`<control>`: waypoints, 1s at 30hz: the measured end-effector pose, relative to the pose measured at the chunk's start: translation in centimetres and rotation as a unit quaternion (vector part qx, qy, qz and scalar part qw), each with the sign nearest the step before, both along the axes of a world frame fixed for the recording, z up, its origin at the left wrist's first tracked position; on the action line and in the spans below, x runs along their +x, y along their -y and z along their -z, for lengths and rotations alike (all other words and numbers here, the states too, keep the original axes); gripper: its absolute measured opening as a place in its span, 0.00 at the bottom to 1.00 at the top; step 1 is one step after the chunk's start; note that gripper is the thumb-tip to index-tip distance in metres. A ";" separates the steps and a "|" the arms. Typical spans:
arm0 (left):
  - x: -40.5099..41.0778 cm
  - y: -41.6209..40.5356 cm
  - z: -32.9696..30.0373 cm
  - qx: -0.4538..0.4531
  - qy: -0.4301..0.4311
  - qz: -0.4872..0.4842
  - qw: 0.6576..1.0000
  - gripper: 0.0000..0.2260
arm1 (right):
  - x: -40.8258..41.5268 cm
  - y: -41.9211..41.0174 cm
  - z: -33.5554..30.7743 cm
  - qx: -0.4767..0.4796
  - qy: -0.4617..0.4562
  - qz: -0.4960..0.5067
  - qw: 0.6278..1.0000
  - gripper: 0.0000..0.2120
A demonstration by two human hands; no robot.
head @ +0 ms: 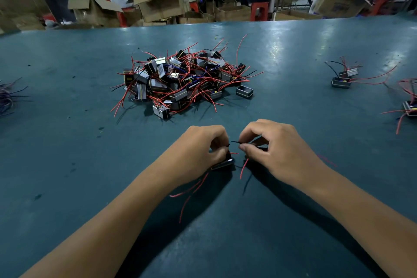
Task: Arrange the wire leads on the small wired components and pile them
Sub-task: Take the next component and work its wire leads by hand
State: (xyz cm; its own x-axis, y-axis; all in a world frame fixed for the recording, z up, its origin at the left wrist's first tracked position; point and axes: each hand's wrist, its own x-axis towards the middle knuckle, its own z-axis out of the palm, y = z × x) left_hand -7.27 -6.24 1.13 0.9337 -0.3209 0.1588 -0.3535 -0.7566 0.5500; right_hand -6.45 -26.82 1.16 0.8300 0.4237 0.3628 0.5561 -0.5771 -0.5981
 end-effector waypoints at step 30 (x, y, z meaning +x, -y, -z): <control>-0.1 -0.2 -0.1 -0.081 -0.008 0.015 0.997 0.04 | -1.0 -1.2 0.4 0.029 0.050 0.022 0.998 0.04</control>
